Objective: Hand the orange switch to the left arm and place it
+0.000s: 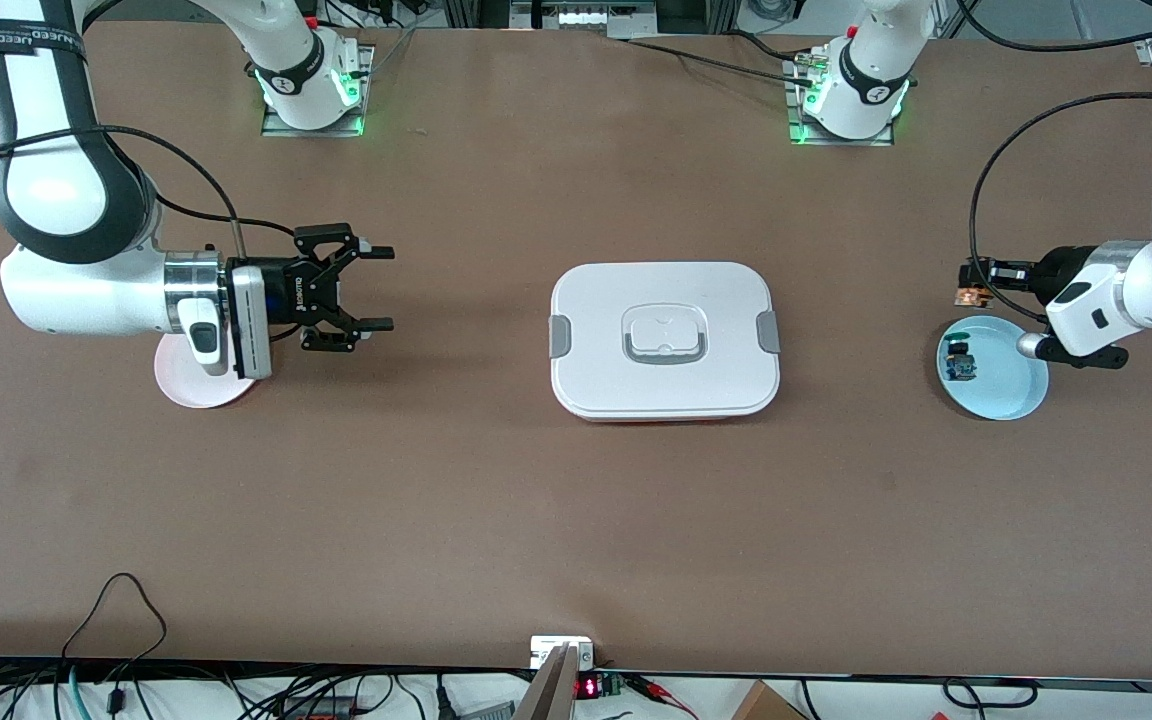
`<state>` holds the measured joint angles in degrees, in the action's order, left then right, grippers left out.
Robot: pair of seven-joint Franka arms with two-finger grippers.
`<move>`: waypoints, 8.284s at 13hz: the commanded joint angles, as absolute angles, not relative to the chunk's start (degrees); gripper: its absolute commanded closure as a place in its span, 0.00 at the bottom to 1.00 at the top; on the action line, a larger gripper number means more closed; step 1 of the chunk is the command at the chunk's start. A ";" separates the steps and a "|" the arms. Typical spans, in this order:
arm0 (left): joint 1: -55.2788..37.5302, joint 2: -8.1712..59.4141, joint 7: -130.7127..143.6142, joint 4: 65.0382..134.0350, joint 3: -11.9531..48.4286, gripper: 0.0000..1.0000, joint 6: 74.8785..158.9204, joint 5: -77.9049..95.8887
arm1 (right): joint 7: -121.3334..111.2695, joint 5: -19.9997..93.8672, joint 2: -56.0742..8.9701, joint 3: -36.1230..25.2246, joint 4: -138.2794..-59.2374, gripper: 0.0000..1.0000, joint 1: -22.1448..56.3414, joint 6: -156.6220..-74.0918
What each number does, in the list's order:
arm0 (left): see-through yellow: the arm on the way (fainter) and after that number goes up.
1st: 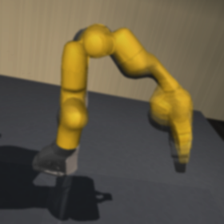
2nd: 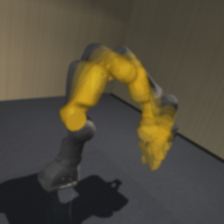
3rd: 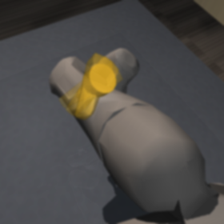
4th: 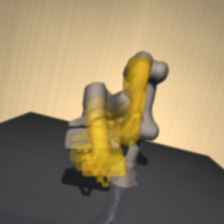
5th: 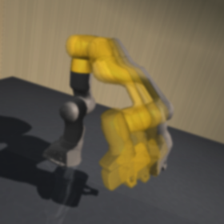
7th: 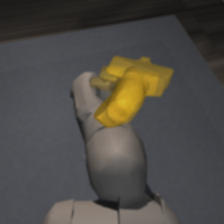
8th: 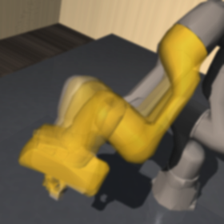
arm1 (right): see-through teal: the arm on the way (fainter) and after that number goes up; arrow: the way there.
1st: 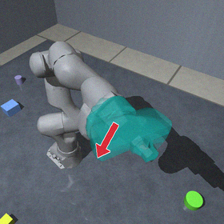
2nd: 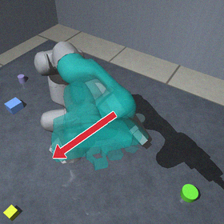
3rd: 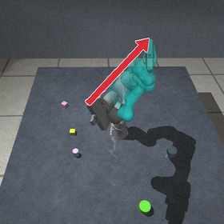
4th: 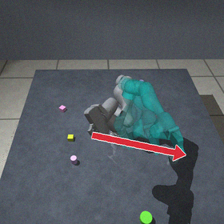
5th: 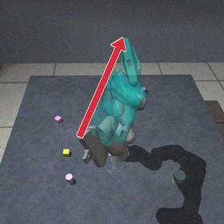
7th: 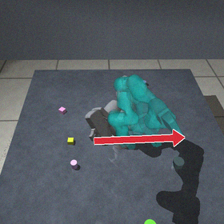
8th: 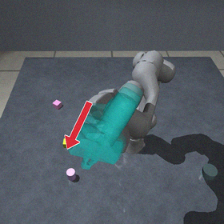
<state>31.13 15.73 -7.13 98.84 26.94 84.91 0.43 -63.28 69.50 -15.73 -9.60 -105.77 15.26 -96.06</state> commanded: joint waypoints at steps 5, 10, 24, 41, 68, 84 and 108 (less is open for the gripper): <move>33.13 23.63 -7.12 99.14 27.25 1.00 92.62 -13.96 | -33.70 55.57 -14.68 -10.11 -103.89 0.00 15.82 -99.31; 33.75 25.66 -6.16 102.56 27.07 1.00 99.92 -20.04 | -8.93 32.94 -14.59 -10.02 -96.43 0.00 17.66 -97.83; 42.97 16.96 -4.92 126.47 26.54 1.00 133.13 -28.47 | 0.17 -2.30 -13.80 -9.32 -82.18 0.00 7.68 -86.12; 45.88 23.20 8.61 126.04 26.54 1.00 139.66 -30.41 | -0.53 -1.76 -2.81 -6.33 -97.38 0.00 5.36 -95.97; 48.52 27.16 7.38 122.78 27.33 0.00 140.89 -36.65 | -1.14 -1.58 -3.78 -6.42 -90.53 0.00 5.71 -92.55; 64.66 22.15 4.74 99.16 60.59 0.00 97.51 -19.34 | -1.14 -1.31 -3.69 -6.85 -90.26 0.00 5.27 -91.05; 8.63 -1.57 -3.16 97.63 1.78 0.00 89.46 3.16 | -0.53 -1.05 -3.43 -6.42 -90.26 0.00 5.80 -91.40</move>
